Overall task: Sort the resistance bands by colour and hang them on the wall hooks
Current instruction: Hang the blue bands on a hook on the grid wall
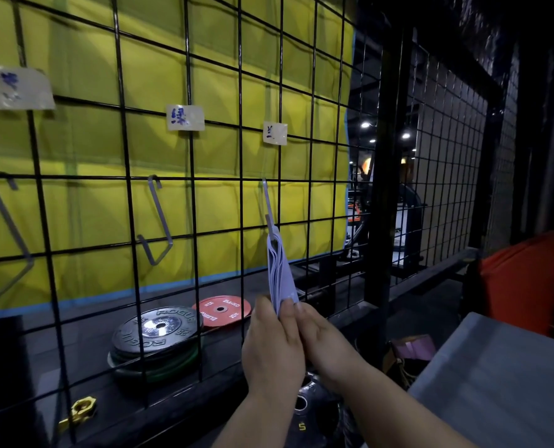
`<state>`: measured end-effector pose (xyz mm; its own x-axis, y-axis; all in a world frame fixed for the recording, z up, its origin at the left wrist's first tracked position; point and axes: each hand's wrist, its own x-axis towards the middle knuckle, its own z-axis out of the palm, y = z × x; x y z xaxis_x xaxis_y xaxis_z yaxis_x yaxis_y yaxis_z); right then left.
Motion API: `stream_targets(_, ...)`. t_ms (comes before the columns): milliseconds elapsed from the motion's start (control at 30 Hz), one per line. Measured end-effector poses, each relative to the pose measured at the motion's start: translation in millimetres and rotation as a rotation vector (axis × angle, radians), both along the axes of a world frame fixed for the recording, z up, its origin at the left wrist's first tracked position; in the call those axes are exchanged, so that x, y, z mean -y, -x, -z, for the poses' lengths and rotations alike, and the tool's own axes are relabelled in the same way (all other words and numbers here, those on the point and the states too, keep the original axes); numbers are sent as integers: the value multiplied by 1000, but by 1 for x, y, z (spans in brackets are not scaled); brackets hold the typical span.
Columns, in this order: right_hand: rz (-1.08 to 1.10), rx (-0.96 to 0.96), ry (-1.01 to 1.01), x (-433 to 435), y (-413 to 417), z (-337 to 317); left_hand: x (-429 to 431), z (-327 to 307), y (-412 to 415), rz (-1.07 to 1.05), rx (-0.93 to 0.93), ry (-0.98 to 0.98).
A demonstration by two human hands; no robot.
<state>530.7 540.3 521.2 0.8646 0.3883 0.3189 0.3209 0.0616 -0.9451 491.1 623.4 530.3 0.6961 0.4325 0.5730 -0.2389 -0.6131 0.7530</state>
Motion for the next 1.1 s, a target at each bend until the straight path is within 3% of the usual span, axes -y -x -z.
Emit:
stream_targets(367,103,100,159,8,-1,3,0,9,2,69,-96,29)
stream_targets(1100,93,-19,32,4,0,13,6,10,5,80,-122,93)
